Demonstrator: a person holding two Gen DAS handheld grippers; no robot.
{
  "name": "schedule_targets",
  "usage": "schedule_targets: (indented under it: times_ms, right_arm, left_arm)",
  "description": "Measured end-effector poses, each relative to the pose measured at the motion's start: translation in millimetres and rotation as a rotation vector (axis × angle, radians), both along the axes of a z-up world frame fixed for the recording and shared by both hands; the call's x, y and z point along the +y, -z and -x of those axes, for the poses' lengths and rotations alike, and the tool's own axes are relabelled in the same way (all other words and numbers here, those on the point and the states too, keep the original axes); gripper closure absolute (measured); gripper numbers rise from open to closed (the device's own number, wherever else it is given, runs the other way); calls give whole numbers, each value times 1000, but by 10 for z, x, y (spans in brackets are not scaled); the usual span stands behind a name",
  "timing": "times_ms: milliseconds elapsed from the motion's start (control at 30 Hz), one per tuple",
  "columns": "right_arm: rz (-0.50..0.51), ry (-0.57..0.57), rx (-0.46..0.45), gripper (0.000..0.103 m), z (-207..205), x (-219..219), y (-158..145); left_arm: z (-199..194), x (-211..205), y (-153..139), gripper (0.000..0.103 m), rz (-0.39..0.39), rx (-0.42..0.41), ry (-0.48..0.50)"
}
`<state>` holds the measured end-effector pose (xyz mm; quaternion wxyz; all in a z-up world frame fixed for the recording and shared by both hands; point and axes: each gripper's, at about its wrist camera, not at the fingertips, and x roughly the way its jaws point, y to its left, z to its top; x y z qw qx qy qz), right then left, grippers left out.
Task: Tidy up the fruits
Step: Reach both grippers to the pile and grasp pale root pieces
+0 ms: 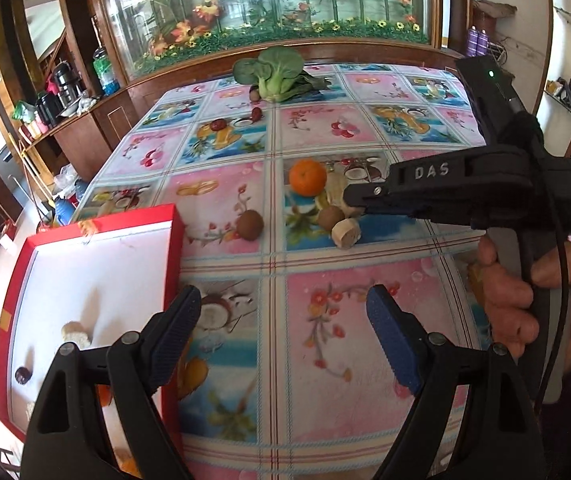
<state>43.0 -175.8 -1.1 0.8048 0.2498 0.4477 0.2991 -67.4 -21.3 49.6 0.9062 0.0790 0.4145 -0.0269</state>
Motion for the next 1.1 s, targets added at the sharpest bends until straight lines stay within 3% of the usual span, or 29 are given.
schedule_targets:
  times_ms: [133, 400, 600, 700, 967, 1100]
  right_arm:
    - [44, 19, -5, 80, -31, 52, -6]
    - [41, 8, 8, 84, -103, 25, -15]
    - [-90, 45, 107, 89, -165, -271, 36]
    - [-125, 47, 146, 90, -168, -341, 59]
    - [-114, 60, 168, 90, -135, -362, 23]
    - [-75, 71, 145, 86, -122, -311, -21]
  left_arm:
    - [-161, -80, 56, 18, -17, 4, 30]
    - [-472, -178, 236, 19, 18, 67, 81]
    - [-647, -243, 327, 30, 32, 90, 108]
    - [-726, -253, 380, 46, 52, 120, 116]
    - [-712, -347, 402, 77, 81, 124, 167]
    - [-700, -345, 403, 77, 93, 119, 169]
